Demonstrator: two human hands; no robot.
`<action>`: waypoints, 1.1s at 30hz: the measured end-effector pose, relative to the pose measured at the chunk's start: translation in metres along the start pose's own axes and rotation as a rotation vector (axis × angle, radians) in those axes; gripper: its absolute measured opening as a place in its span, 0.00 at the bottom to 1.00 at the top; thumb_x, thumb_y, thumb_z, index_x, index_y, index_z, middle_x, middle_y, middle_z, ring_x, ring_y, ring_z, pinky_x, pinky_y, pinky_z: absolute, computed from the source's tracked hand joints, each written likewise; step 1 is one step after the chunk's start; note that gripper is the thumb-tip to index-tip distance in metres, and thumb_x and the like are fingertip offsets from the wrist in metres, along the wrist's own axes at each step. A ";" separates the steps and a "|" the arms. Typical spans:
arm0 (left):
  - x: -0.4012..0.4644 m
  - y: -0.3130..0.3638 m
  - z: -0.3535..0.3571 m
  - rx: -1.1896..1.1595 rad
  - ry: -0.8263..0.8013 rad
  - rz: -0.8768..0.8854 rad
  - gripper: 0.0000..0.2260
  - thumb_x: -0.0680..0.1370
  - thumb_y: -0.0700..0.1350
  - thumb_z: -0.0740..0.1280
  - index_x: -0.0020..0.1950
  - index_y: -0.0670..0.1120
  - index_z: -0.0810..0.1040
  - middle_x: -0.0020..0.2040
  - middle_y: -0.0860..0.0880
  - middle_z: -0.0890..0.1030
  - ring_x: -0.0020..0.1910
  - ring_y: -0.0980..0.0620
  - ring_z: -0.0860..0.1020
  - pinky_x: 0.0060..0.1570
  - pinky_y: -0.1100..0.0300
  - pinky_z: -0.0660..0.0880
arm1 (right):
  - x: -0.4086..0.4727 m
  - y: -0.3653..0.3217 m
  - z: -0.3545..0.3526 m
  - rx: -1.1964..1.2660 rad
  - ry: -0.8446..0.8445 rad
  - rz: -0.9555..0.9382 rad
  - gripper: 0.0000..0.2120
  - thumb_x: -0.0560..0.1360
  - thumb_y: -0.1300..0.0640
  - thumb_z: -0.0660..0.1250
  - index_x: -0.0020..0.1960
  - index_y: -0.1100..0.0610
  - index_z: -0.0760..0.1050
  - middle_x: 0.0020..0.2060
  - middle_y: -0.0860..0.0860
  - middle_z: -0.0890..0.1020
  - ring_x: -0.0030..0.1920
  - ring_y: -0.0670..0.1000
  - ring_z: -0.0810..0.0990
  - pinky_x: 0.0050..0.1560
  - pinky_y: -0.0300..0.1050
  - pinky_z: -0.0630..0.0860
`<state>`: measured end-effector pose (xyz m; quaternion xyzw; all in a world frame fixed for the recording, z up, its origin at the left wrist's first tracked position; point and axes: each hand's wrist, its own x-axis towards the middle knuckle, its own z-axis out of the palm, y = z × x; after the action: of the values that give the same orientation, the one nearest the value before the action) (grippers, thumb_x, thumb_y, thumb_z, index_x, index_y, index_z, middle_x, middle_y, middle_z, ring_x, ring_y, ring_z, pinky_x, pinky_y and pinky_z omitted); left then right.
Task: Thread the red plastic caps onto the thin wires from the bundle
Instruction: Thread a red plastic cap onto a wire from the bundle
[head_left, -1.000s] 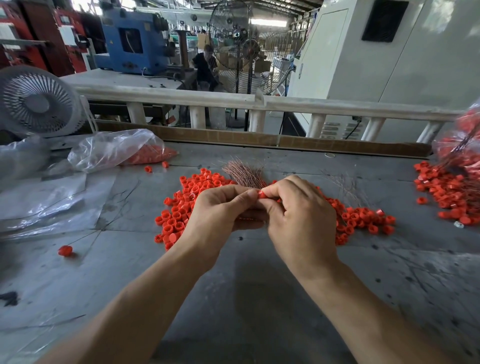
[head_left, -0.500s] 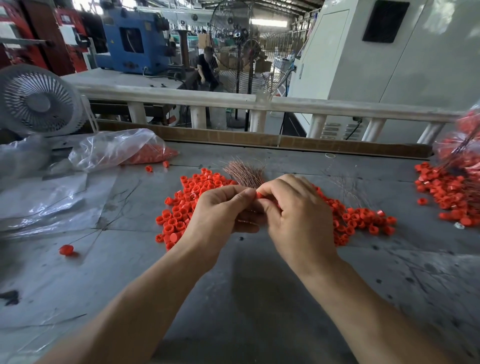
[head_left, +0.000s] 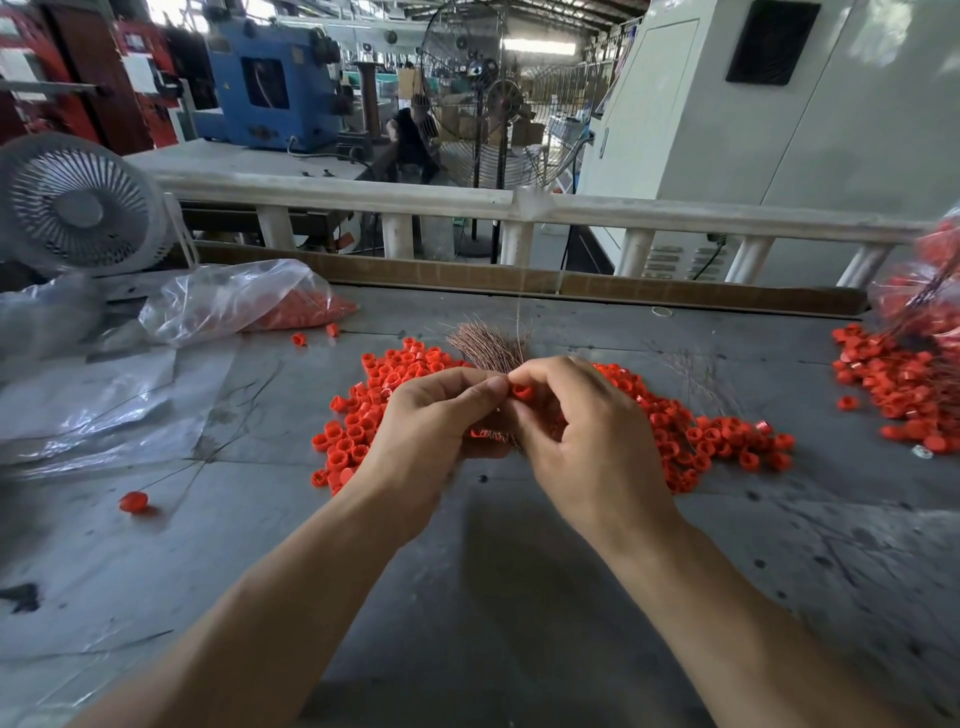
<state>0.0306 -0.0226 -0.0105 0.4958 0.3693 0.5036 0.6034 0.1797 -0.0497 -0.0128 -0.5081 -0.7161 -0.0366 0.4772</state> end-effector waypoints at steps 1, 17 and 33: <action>0.000 0.000 0.000 -0.001 0.003 -0.006 0.07 0.81 0.40 0.67 0.50 0.39 0.84 0.45 0.39 0.84 0.45 0.44 0.81 0.49 0.49 0.79 | 0.000 0.000 0.000 0.013 0.000 0.006 0.08 0.76 0.60 0.75 0.54 0.56 0.81 0.47 0.47 0.83 0.46 0.47 0.81 0.47 0.44 0.79; 0.003 0.003 -0.005 0.167 0.203 0.173 0.05 0.76 0.33 0.73 0.48 0.42 0.84 0.45 0.36 0.85 0.42 0.44 0.82 0.52 0.42 0.81 | -0.003 0.002 0.002 0.116 -0.104 0.109 0.08 0.77 0.58 0.72 0.56 0.53 0.82 0.44 0.42 0.85 0.46 0.40 0.83 0.49 0.34 0.78; 0.002 0.003 -0.011 0.263 0.246 0.215 0.07 0.80 0.40 0.71 0.55 0.50 0.84 0.47 0.47 0.86 0.40 0.52 0.85 0.41 0.49 0.84 | 0.003 0.025 -0.011 -0.039 -0.014 0.237 0.02 0.75 0.56 0.73 0.47 0.52 0.82 0.42 0.45 0.83 0.41 0.48 0.81 0.46 0.49 0.79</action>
<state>0.0205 -0.0178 -0.0103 0.5416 0.4479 0.5692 0.4267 0.2055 -0.0416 -0.0149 -0.5987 -0.6533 0.0098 0.4633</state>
